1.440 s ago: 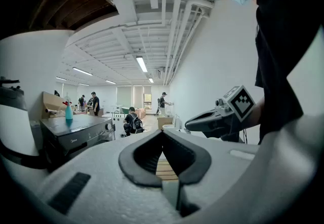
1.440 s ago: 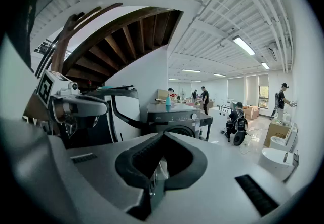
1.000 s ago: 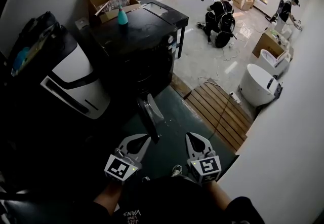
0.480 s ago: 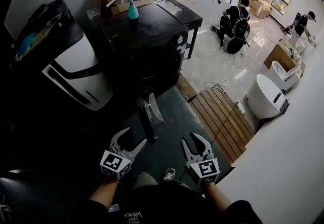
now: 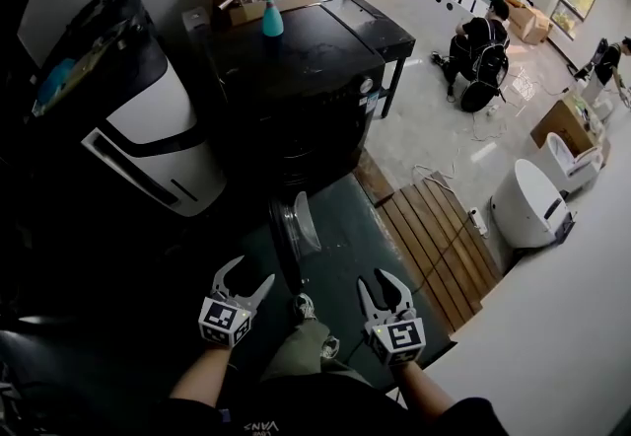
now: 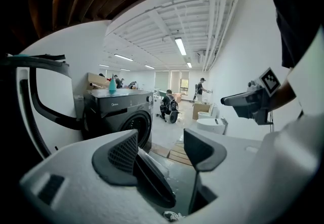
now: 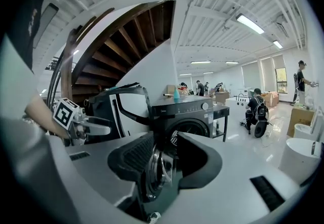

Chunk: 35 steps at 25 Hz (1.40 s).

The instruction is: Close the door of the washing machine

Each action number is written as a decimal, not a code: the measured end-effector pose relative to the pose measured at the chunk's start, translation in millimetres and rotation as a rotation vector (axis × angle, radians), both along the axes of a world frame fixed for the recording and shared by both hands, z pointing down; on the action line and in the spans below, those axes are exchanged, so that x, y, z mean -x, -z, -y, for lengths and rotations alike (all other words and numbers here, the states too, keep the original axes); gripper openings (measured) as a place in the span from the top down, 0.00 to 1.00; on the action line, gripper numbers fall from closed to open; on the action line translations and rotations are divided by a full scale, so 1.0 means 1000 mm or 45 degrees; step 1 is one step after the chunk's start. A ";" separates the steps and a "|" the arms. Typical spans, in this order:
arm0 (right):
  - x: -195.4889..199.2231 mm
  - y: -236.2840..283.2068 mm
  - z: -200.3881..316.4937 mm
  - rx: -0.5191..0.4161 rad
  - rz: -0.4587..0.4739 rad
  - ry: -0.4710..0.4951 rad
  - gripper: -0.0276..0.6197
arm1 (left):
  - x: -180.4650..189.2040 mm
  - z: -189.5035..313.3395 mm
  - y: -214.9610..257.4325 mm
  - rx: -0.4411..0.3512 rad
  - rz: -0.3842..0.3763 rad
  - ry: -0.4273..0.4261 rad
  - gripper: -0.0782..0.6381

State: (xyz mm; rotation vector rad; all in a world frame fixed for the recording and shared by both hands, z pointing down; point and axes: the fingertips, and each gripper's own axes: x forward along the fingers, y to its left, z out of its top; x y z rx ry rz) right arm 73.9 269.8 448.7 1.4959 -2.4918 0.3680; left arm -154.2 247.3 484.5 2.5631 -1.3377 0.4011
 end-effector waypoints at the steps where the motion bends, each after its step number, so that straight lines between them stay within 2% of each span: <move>1: -0.002 -0.006 0.007 0.013 0.004 -0.020 0.76 | 0.001 0.007 -0.007 0.017 -0.004 0.011 0.50; 7: 0.005 -0.025 0.048 0.079 0.027 -0.049 0.72 | 0.009 0.048 -0.048 0.131 -0.046 0.059 0.52; 12: 0.024 -0.040 0.084 0.128 0.017 -0.012 0.70 | 0.007 0.070 -0.090 0.254 -0.092 -0.015 0.49; 17: 0.038 -0.048 0.117 0.141 0.029 -0.009 0.70 | 0.011 0.085 -0.130 0.368 -0.071 -0.060 0.48; 20: 0.040 -0.056 0.132 0.161 0.051 -0.029 0.70 | 0.008 0.088 -0.145 0.433 -0.086 -0.100 0.48; 25: 0.032 -0.066 0.148 0.189 -0.002 -0.022 0.70 | -0.006 0.092 -0.161 0.518 -0.106 -0.137 0.48; 30: 0.023 -0.075 0.165 0.217 -0.001 0.012 0.70 | -0.020 0.097 -0.171 0.567 -0.129 -0.117 0.48; 35: 0.010 -0.091 0.182 0.271 -0.023 0.084 0.70 | -0.025 0.103 -0.175 0.605 -0.187 0.017 0.51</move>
